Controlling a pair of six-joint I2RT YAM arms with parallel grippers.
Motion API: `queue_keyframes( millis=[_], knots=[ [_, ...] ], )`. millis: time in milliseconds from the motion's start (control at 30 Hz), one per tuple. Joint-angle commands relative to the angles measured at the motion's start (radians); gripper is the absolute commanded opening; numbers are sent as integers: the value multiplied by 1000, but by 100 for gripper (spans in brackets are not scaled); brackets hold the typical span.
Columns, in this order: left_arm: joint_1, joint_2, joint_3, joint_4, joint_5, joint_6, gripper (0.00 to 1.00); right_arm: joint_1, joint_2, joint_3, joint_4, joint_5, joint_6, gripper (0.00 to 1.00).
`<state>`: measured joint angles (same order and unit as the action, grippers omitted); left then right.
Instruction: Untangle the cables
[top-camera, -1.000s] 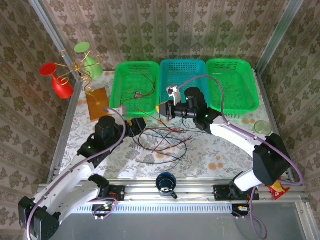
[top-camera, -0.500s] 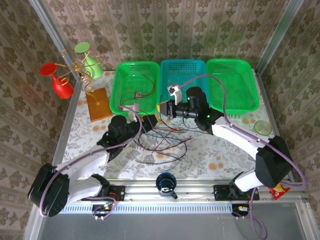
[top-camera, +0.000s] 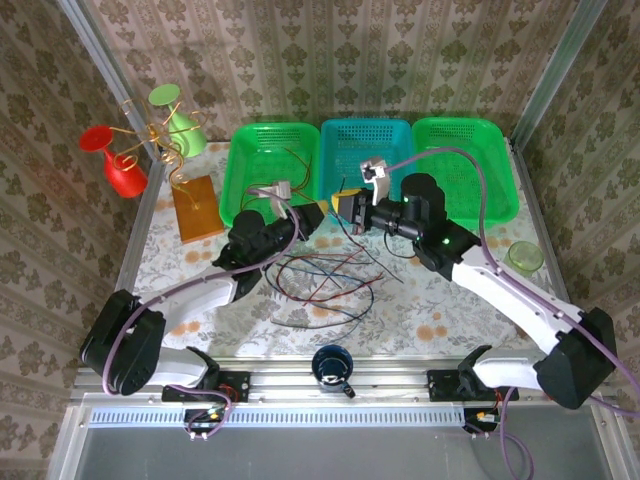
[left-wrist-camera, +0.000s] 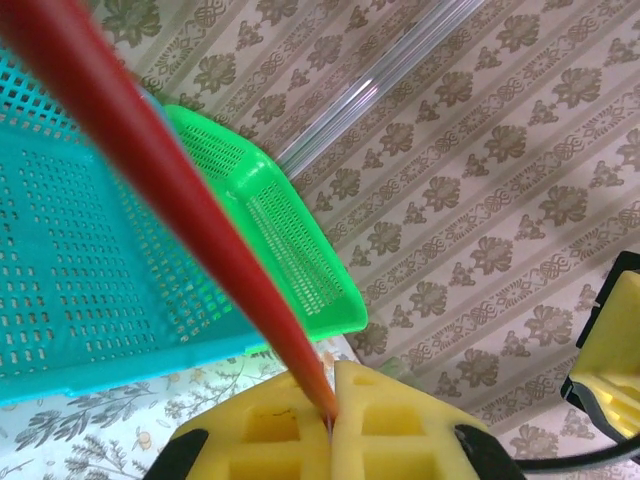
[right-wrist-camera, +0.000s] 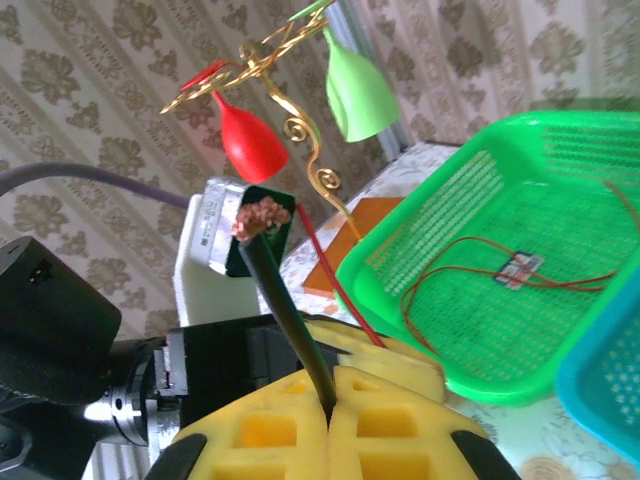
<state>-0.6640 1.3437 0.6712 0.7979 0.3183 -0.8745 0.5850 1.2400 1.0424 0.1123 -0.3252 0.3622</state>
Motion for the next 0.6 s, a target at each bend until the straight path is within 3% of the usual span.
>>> queue_keyframes(
  millis=[0,100,167,400,567],
  knots=[
    [-29,-38,102,-112,11,93,0,-5,-83,-8,-64,179,-39,0],
    [-140,-93,322,-542,-83,378,0,-4,-152,16,-147,375,-29,0],
    [-211,-91,455,-726,-162,535,0,-4,-203,19,-165,488,-33,0],
    [-285,-98,579,-770,-232,717,0,-2,-343,18,-132,768,-129,0],
    [-293,-117,625,-795,-354,786,0,-4,-391,32,-104,807,-228,0]
  ],
)
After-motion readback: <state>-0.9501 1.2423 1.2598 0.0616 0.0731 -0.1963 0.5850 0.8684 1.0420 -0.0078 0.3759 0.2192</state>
